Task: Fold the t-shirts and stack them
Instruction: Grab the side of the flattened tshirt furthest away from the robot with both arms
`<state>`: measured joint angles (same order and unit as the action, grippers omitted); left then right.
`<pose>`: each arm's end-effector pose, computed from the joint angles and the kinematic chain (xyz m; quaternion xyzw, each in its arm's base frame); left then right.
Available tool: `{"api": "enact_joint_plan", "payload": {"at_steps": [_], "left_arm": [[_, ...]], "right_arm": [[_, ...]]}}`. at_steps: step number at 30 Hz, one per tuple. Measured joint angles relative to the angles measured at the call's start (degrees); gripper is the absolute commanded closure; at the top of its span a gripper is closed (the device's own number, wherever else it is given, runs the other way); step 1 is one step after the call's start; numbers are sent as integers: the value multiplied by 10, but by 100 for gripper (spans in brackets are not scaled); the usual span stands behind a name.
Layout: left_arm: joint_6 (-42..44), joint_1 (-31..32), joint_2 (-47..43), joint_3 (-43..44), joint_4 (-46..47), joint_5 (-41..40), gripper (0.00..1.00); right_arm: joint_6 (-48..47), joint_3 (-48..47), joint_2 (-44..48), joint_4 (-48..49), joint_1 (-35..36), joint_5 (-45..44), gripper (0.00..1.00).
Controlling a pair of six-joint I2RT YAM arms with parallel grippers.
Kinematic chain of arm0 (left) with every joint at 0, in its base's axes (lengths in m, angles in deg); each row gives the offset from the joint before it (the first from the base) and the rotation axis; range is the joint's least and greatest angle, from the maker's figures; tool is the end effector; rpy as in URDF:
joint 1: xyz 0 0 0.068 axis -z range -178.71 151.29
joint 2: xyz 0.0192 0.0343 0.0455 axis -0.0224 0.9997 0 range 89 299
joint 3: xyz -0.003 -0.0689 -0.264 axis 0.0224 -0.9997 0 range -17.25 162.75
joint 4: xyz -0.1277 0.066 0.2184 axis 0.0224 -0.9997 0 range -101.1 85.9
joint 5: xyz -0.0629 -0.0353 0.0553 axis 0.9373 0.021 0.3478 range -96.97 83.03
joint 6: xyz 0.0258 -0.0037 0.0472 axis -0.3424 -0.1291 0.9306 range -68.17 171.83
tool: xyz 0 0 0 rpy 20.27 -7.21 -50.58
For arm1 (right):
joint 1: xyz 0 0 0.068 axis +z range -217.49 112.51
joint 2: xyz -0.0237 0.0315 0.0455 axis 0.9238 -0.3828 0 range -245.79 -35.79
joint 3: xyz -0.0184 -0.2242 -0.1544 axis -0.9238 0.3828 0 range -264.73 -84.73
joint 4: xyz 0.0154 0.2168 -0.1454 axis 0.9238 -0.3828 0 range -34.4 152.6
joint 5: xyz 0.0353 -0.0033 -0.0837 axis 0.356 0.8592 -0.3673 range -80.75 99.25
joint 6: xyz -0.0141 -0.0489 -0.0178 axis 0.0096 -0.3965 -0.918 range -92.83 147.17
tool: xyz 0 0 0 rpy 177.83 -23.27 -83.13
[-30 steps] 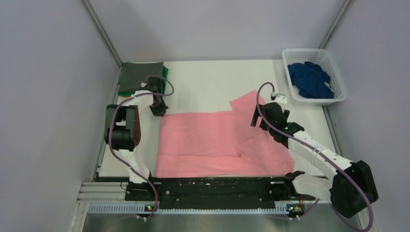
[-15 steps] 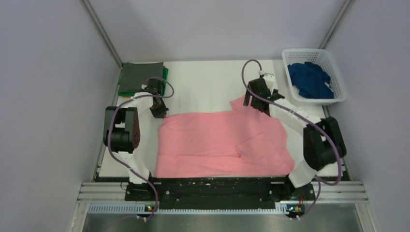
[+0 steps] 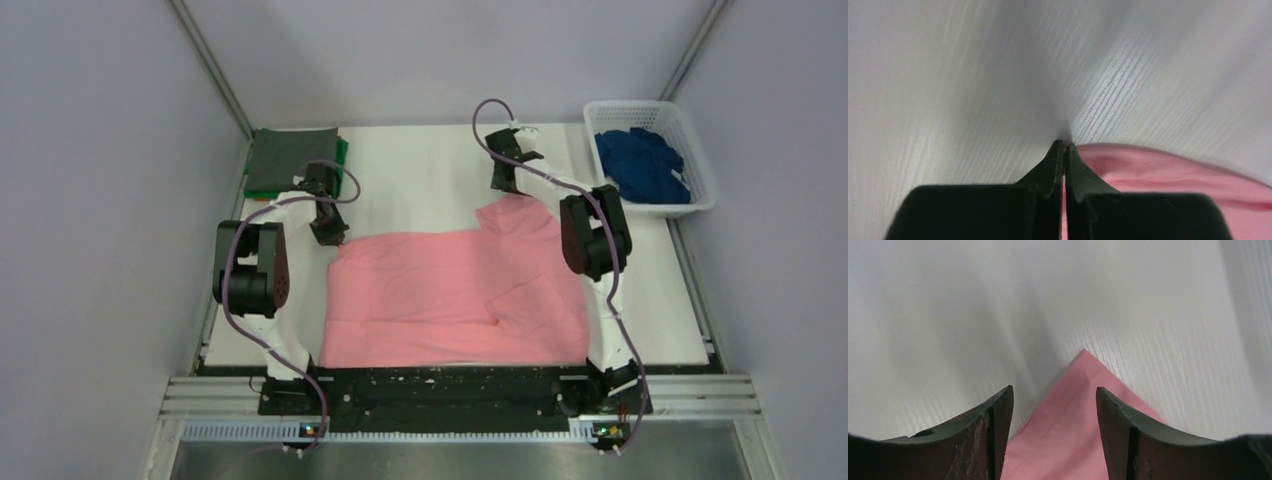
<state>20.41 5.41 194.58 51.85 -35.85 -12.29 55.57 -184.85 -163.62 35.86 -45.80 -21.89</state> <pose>0.3633 -0.0229 0.1688 -0.2399 0.9512 -0.0142 0.1936 0.4598 0.1631 0.1761 0.1355 0.9110 -0.1071 0.3745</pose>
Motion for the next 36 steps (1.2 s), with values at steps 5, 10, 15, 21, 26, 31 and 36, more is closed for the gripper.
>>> {"api": "enact_joint_plan", "payload": {"at_steps": [5, 10, 15, 21, 26, 31, 36], "left_arm": [[0, 0, 0, 0, 0, 1, 100], [0, 0, 0, 0, 0, 2, 100], [0, 0, -1, 0, 0, 4, 100], [0, 0, -1, 0, -1, 6, 100], [0, 0, -1, -1, -2, 12, 100], [0, 2, -8, -7, -1, 15, 100], [-2, 6, -58, -33, 1, 15, 100]], "right_arm": [[-4, -19, -22, -24, -1, -16, 51], [-1, -11, -22, -26, -3, -22, 55], [10, 10, -13, -3, -8, -21, 61], [33, 35, -1, 19, -13, -9, 78], [58, 74, 19, 52, -15, 5, 100], [62, 90, 29, 66, -17, 11, 100], [48, 144, 69, 78, -19, 24, 100]]}}
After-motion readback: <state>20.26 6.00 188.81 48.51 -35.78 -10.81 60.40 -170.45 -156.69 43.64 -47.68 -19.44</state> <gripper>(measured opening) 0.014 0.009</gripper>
